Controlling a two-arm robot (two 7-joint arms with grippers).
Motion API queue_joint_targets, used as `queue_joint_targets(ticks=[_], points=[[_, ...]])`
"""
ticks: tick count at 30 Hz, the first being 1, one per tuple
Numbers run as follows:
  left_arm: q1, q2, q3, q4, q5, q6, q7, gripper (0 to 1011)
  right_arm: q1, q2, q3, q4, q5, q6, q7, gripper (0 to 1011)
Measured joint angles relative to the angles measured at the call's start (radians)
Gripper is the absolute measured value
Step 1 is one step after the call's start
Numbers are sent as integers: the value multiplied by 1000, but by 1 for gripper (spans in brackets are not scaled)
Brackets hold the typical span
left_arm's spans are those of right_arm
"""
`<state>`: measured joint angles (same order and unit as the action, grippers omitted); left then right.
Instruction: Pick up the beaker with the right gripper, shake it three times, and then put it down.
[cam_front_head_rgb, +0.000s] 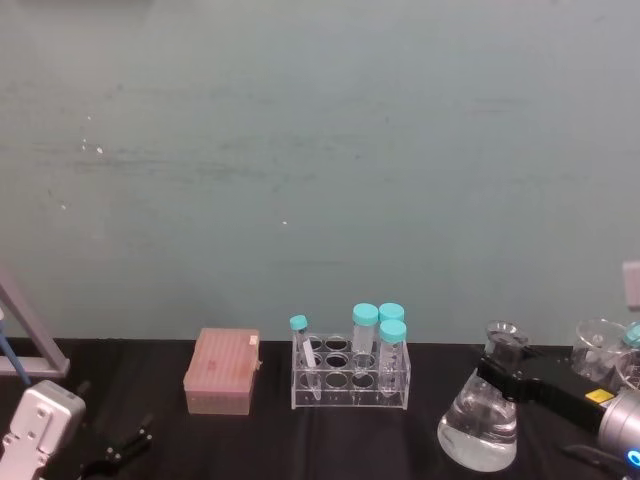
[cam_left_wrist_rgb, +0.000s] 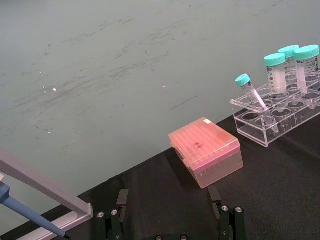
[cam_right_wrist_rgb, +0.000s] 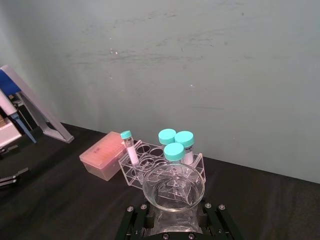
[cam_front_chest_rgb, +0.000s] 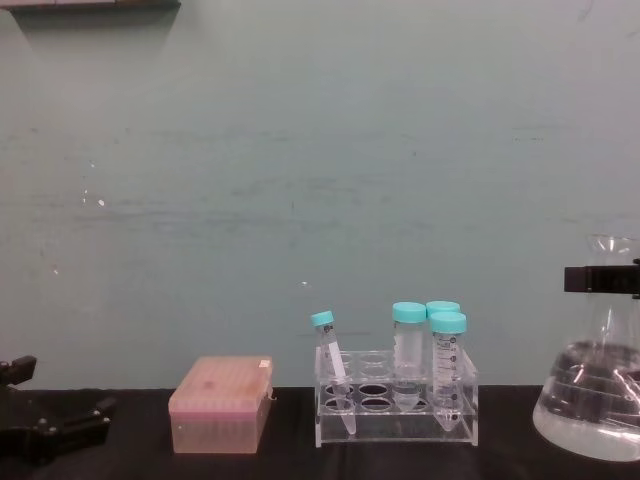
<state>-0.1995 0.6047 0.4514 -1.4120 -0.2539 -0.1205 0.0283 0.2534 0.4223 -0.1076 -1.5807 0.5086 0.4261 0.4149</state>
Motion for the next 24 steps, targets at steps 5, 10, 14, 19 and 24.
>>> queue_joint_targets(ticks=[5,10,14,19,24], points=[[0,0,0,0,0,0,0,1000,-4,13,-14,-7,-3,-14,-9,452],[0,0,0,0,0,0,0,1000,-6,23,-24,-10,-1,-22,-17,452],[0,0,0,0,0,0,0,1000,-9,29,-31,-12,4,-32,-23,452],[0,0,0,0,0,0,0,1000,-9,29,-31,-12,4,-32,-23,453],[0,0,0,0,0,0,0,1000,-9,29,-31,-12,3,-31,-23,452]])
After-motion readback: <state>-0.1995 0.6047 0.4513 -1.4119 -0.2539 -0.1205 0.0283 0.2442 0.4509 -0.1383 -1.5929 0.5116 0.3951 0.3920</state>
